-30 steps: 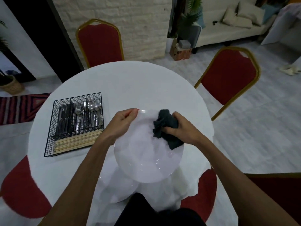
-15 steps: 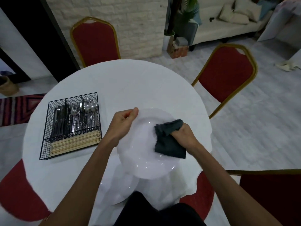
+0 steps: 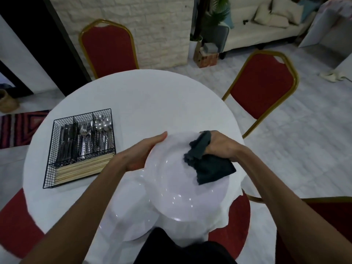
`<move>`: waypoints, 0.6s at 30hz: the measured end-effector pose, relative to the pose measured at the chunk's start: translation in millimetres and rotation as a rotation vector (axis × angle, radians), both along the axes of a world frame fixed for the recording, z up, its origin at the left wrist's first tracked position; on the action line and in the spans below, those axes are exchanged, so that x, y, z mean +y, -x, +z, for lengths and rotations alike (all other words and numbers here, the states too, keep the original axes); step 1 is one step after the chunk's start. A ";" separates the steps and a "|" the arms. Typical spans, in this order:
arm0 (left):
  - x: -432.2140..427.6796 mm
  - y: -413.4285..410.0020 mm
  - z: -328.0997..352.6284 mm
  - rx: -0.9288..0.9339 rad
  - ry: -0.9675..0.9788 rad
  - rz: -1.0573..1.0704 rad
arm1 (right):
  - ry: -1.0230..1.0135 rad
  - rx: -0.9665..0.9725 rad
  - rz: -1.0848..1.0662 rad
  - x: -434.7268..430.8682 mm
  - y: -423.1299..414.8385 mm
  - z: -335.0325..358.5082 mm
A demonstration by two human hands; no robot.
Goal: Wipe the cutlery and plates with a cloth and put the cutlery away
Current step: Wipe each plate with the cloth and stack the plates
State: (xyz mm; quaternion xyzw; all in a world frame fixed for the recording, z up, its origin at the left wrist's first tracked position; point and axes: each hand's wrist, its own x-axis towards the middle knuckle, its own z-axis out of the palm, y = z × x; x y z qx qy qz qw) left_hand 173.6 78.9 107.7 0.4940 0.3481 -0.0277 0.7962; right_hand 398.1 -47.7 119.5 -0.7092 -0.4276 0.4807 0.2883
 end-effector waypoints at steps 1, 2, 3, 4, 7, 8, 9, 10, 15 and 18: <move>-4.6 -7.3 8.9 0.037 -0.044 -0.082 | 0.014 -0.050 0.096 6.8 3.4 5.3; -8.6 -14.4 14.9 0.078 -0.137 -0.136 | 0.010 -0.084 0.155 13.0 7.4 8.7; -11.6 -20.3 18.7 0.114 -0.253 -0.159 | -0.009 -0.118 0.175 17.4 9.9 9.8; -13.9 -24.0 20.3 0.141 -0.361 -0.144 | -0.037 -0.148 0.154 19.8 10.8 8.9; -13.3 -18.9 15.8 0.153 -0.552 -0.006 | -0.098 -0.104 -0.040 11.7 9.3 -3.0; -11.9 -15.5 13.3 0.137 -0.561 0.057 | -0.133 -0.054 -0.123 5.4 10.0 -10.9; -11.4 -12.8 11.4 0.119 -0.547 0.152 | -0.175 -0.020 -0.232 -1.3 12.1 -21.6; -10.6 -12.6 8.3 0.116 -0.508 0.280 | -0.222 0.012 -0.373 -7.4 16.5 -32.8; -29.3 -30.2 -5.6 0.020 -0.249 0.781 | -0.236 0.614 -1.162 -18.7 63.5 -62.6; -34.3 -25.4 -12.9 -0.071 -0.042 0.779 | -0.184 0.627 -1.135 -18.1 62.5 -56.2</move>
